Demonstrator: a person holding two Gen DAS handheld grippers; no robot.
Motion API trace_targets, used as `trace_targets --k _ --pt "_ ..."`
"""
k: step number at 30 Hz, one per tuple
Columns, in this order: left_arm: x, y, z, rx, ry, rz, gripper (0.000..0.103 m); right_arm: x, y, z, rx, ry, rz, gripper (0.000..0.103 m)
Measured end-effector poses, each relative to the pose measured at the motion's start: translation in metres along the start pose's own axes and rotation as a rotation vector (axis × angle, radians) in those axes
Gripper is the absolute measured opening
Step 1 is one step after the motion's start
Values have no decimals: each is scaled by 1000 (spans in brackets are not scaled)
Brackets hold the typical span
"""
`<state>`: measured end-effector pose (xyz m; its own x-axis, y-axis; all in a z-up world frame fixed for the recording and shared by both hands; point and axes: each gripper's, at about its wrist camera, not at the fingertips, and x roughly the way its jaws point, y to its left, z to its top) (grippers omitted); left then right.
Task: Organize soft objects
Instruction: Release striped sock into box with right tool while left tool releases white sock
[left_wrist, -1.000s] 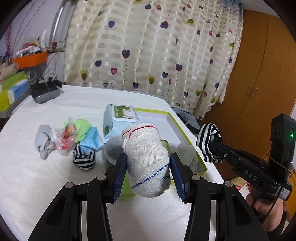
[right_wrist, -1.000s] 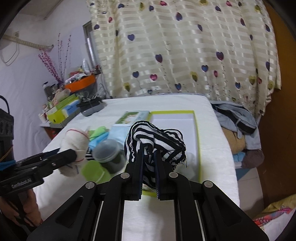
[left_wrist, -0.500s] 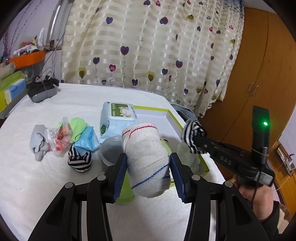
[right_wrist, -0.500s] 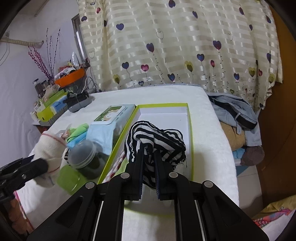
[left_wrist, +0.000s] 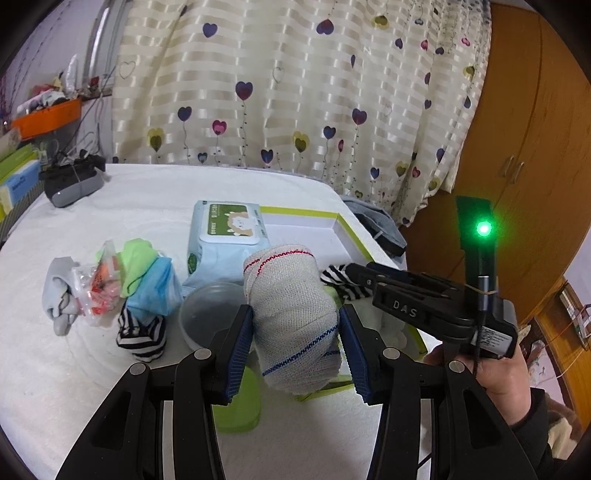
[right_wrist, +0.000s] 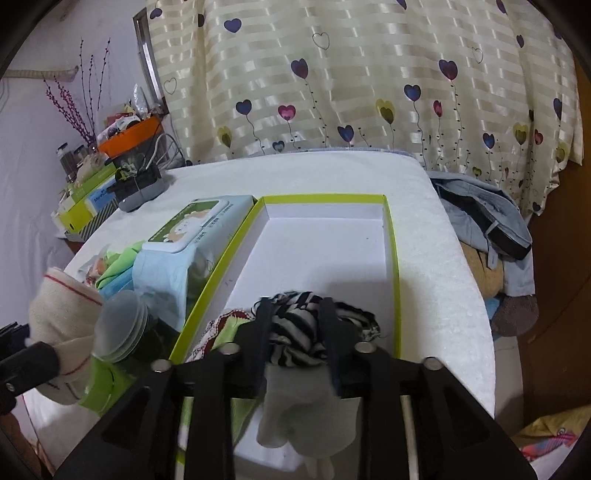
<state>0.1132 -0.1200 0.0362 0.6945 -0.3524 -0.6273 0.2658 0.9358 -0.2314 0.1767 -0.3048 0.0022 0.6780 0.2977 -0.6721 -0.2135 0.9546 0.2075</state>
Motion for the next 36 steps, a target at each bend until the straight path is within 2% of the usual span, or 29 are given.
trace_targets --k 1,9,23,29,36 --pt "2 -1 0 2 4 0 46 -2 -2 0 6 -6 5 45" --pt "25 -26 0 39 48 -34 46 -40 -22 -2 75 -99 -4 45" --pt "75 -57 5 42 96 -88 47 -63 -54 -19 144 -115 -6 45" --pt "72 -58 5 37 88 -115 51 -67 -59 -24 155 -114 -7 45" --pt "51 -54 2 38 60 -99 51 -75 -48 -28 131 -116 9 45"
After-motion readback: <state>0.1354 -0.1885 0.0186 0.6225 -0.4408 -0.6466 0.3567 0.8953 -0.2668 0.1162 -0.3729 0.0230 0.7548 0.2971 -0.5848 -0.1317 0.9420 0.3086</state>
